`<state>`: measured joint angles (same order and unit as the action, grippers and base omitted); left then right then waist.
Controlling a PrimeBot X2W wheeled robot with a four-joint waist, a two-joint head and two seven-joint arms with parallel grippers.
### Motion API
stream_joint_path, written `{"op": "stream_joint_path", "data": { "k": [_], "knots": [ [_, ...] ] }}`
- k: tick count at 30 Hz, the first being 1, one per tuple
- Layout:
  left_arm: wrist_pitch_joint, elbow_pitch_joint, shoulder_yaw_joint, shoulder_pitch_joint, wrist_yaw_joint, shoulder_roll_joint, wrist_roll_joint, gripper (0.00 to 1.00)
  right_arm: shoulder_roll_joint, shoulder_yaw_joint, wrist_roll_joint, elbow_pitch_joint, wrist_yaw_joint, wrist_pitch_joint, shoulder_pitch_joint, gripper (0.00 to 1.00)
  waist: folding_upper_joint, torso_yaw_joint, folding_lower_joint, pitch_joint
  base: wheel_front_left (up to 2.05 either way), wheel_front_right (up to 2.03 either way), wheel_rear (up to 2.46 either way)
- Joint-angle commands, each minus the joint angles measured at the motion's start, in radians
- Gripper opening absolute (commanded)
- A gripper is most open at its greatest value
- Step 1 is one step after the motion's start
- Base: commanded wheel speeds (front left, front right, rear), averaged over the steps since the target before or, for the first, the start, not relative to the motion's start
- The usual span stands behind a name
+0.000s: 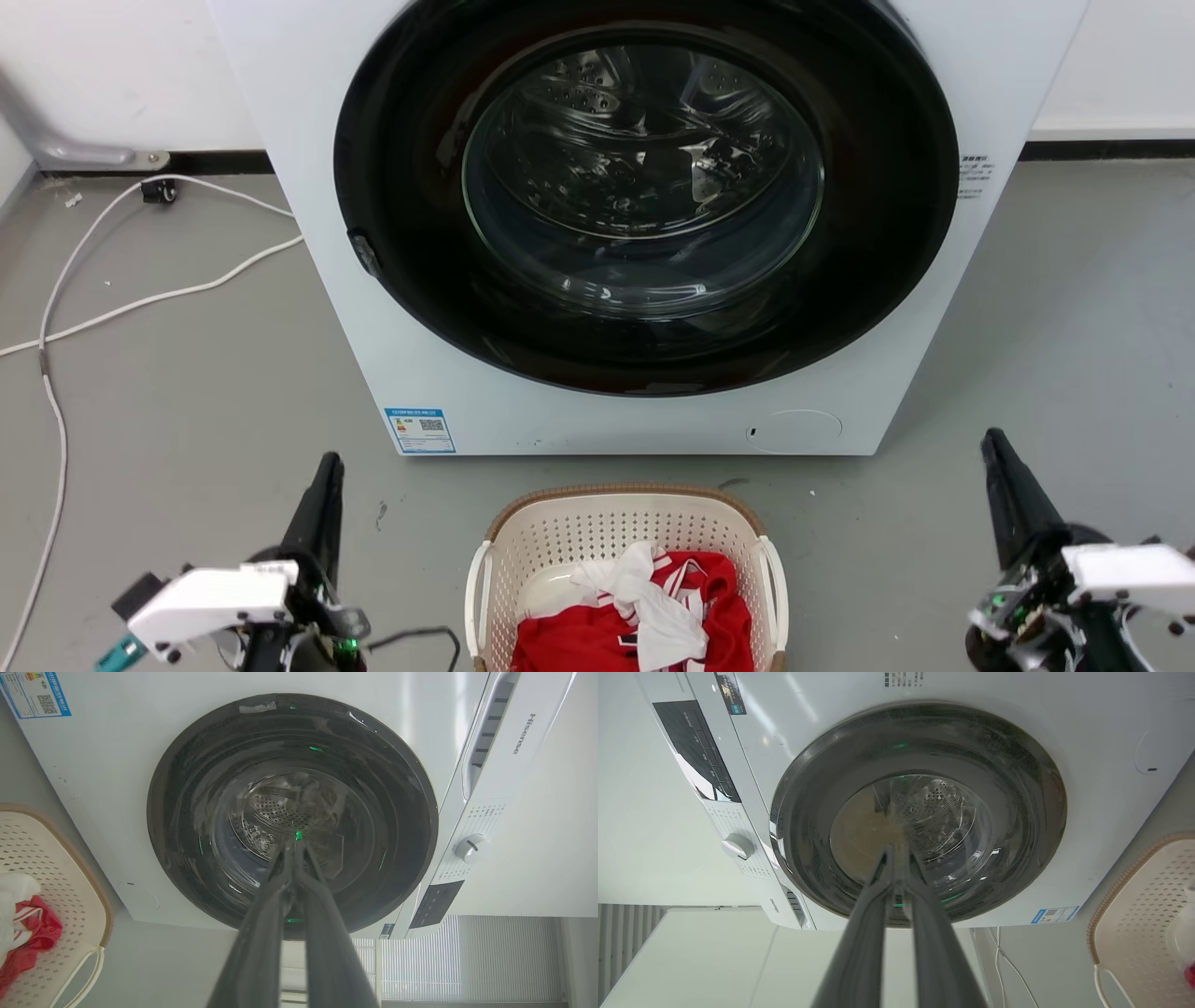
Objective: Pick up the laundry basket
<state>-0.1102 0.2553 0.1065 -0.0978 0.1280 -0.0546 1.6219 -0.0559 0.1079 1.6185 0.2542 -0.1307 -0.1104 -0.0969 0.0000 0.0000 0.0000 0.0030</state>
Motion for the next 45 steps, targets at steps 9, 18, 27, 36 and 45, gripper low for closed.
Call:
{"op": "stream_joint_path", "data": {
  "k": [9,18,27,36,45],
  "knots": [
    [0.029,0.006,-0.013,0.034,0.000,0.005,-0.008,1.00,0.003,-0.019,-0.024,0.009,0.000,0.029,0.033,1.00,0.0000,0.000,0.0000,0.001,0.00,0.00,0.00],
    [0.072,-0.001,-0.023,0.045,0.001,0.005,-0.053,1.00,0.003,-0.028,-0.094,-0.003,0.000,0.072,0.042,1.00,0.0000,-0.001,0.0000,0.001,0.00,0.00,0.00],
    [0.111,0.001,0.047,0.048,0.001,0.004,-0.162,1.00,0.003,-0.027,-0.253,-0.030,0.000,0.111,0.043,1.00,0.0000,0.000,0.0000,0.002,0.00,0.00,0.00],
    [0.146,-0.056,0.090,0.043,0.001,0.004,-0.296,1.00,0.004,-0.021,-0.504,-0.102,0.000,0.146,0.037,1.00,0.0000,0.002,0.0000,0.005,0.00,0.00,0.00],
    [0.178,-0.174,0.062,0.058,-0.054,0.004,-0.518,1.00,0.004,-0.033,-0.750,-0.194,0.000,0.178,0.034,1.00,0.0000,0.001,0.0000,0.008,0.00,0.00,0.00]
  ]
}}
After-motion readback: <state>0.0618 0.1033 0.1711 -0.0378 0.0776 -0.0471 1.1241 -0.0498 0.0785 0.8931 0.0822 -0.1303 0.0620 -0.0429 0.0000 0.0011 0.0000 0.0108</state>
